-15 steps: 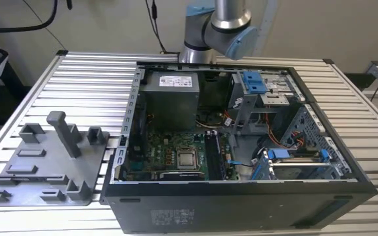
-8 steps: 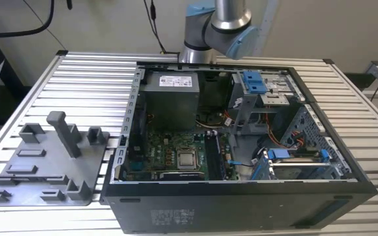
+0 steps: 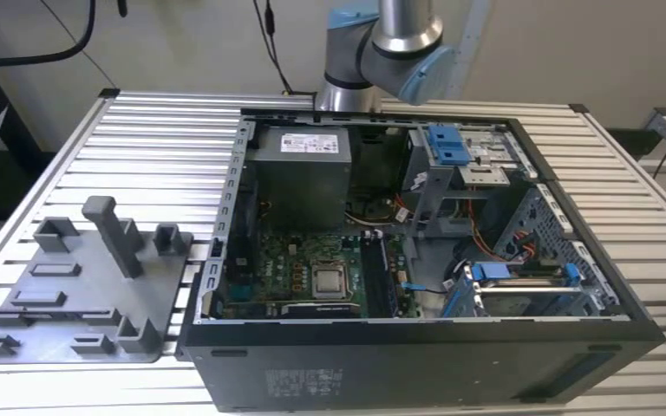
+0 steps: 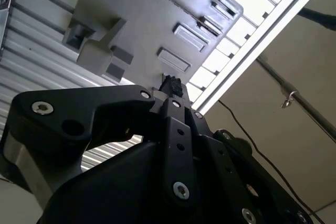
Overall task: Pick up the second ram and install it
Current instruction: 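Pick up the second ram and move it above second insertion slot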
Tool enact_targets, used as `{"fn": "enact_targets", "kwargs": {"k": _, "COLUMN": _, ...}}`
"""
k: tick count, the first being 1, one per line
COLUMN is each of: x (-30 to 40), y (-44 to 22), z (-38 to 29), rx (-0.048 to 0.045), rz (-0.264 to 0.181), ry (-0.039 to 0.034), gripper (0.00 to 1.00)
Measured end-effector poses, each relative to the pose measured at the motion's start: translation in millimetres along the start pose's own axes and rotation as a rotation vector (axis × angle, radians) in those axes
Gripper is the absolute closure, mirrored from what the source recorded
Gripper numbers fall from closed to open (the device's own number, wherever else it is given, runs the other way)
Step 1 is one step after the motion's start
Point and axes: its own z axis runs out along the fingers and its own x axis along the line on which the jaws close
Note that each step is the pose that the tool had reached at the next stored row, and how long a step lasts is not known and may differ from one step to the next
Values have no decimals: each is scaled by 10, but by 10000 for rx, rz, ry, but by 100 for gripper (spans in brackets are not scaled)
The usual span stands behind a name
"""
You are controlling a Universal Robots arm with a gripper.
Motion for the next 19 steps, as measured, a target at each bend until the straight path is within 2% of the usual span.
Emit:
{"fn": "enact_targets", "kwargs": {"k": 12, "x": 0, "y": -1, "z": 1, "rx": 0, "rz": -20, "ry": 1, "gripper": 89}}
{"fn": "enact_targets", "kwargs": {"k": 19, "x": 0, "y": -1, "z": 1, "rx": 7, "rz": -566, "ry": 35, "gripper": 89}}
